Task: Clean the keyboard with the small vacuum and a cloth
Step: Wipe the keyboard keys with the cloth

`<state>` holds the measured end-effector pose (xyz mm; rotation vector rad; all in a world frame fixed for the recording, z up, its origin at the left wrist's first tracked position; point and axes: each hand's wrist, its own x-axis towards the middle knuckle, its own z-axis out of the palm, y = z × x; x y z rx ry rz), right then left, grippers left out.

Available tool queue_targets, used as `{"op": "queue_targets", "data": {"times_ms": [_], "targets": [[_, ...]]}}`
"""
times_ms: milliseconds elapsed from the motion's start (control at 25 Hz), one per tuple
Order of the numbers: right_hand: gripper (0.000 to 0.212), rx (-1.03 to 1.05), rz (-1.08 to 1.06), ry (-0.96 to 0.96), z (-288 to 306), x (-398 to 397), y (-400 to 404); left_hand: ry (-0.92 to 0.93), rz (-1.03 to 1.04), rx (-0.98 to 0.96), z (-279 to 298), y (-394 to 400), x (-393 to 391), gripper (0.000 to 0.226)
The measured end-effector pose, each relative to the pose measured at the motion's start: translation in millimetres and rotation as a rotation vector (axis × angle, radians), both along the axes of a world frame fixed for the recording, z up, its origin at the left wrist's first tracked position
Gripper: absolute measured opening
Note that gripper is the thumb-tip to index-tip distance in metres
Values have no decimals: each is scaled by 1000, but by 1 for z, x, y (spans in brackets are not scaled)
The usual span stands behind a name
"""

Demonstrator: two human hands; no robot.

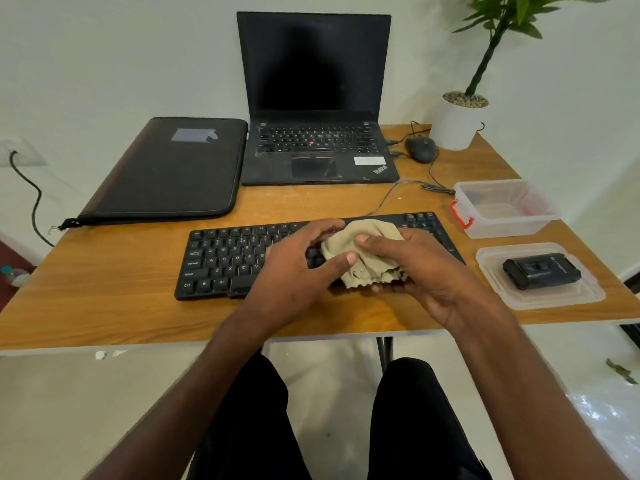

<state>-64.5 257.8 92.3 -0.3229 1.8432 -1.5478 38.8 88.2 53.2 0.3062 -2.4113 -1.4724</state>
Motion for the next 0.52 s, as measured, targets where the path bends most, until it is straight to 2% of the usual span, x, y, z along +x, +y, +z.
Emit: {"op": "queue_targets", "data": {"times_ms": [80,160,240,320,520], "targets": [[29,-22,-3,28,-1,1,1,35,26,45,1,2,-1,30],[31,-50,-59,118,-4,5,0,58,67,182,1,2,0,18],[32,-132,-148,162,-9,10,-2,50,70,375,5,5,2,18],[36,-225,-200,127,-16,13,-5,34,55,530,10,8,4,21],[35,-387,-160,-34,-19,12,-3,-1,6,621,15,5,4,24]]}}
